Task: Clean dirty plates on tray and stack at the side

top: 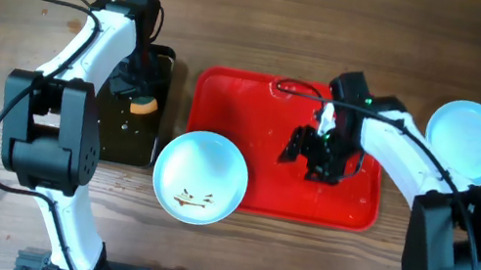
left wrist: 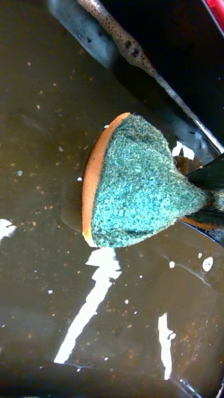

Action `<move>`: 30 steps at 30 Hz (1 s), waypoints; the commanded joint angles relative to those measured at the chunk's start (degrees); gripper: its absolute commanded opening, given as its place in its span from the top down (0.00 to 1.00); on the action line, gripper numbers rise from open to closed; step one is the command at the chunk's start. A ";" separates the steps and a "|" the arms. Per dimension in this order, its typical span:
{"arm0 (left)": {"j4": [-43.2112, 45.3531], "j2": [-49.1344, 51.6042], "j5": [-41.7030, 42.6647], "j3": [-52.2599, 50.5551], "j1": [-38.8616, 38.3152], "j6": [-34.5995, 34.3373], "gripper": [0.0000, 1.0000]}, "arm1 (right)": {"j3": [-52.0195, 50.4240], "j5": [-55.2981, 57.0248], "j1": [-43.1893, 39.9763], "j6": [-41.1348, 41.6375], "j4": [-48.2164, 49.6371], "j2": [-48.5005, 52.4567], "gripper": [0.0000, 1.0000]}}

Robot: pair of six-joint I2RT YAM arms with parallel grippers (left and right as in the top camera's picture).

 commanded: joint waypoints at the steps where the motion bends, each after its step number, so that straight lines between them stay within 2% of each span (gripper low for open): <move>1: -0.02 0.72 -0.13 -0.42 0.00 0.70 0.96 | -4.63 -5.70 1.66 -0.66 4.04 0.66 0.30; 4: 0.13 0.72 -0.13 -0.42 0.00 0.72 0.96 | -4.94 -12.02 4.48 -3.85 9.62 0.63 0.25; 6: 0.17 0.72 -0.13 -0.42 0.00 0.70 0.96 | -4.79 -16.55 6.43 -5.33 13.49 0.63 0.17; 9: 0.44 0.72 -0.13 -0.42 0.00 0.70 0.96 | -4.79 -16.57 7.50 -4.61 14.40 0.63 0.16; 10: 0.46 0.72 -0.13 -0.42 0.00 0.70 0.96 | -4.81 -16.59 7.50 -4.59 14.16 0.63 0.17; 14: 0.63 0.72 -0.13 -0.42 -0.04 0.70 0.96 | -4.81 -16.52 9.49 -4.42 14.32 0.66 0.43; 20: 0.59 0.72 -0.13 -0.42 -0.04 0.72 0.96 | -4.81 -14.03 15.50 1.44 18.16 0.66 0.39; 21: 0.59 0.72 -0.13 -0.42 -0.04 0.72 0.96 | -4.81 -13.44 15.63 2.23 18.14 0.66 0.44; 24: 0.31 0.72 -0.13 -0.42 -0.04 0.72 0.96 | -4.83 -12.61 15.61 3.82 18.08 0.66 0.47; 25: 0.15 0.72 -0.13 -0.42 -0.04 0.72 0.96 | -4.92 -11.41 15.63 5.05 17.86 0.66 0.54; 27: -0.04 0.72 -0.13 -0.42 -0.04 0.72 0.96 | -5.16 -10.51 15.63 6.03 17.84 0.66 0.56; 29: -0.07 0.72 -0.13 -0.42 -0.04 0.72 0.96 | -5.20 -9.77 15.63 6.08 17.79 0.66 0.70; 30: -0.09 0.72 -0.13 -0.42 -0.04 0.72 0.96 | -5.25 -9.27 15.63 6.10 17.77 0.66 0.72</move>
